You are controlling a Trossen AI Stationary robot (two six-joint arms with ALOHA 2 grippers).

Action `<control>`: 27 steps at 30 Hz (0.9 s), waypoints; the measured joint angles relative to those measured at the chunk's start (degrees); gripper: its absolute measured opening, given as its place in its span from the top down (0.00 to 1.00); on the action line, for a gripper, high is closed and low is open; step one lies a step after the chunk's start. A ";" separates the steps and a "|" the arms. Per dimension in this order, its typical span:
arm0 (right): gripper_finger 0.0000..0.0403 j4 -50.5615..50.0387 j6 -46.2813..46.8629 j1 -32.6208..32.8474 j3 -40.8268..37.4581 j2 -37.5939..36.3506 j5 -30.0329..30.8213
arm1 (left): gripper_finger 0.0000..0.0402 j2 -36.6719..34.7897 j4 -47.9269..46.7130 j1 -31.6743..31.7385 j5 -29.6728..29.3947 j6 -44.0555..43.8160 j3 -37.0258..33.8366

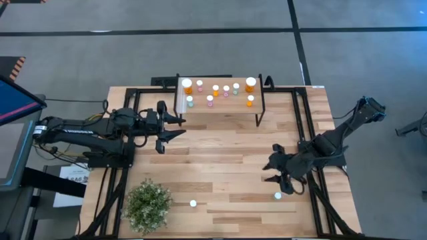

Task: Pick and place medicine bottles onto shelf by color
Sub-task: Put the green pill bottle on the shelf

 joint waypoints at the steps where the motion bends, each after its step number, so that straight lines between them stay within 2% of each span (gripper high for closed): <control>1: 0.42 -1.74 2.62 0.00 0.00 0.01 -2.07 | 0.58 0.01 0.03 0.00 -0.01 -0.23 0.00; 4: 0.42 -5.59 8.76 0.61 0.00 0.01 -5.86 | 0.58 -0.07 0.66 0.00 -0.02 -0.92 0.02; 9: 0.42 -7.63 14.15 3.46 0.00 1.00 -6.11 | 0.58 -0.01 0.17 -0.53 -0.02 -1.84 0.02; 20: 0.42 -6.70 16.77 10.06 0.00 11.59 -6.23 | 0.58 -0.01 0.00 -1.44 -0.33 -1.68 0.02; 27: 0.42 -7.33 18.42 12.23 0.00 17.39 -9.08 | 0.58 -0.01 -0.13 -1.44 -0.33 -1.84 0.02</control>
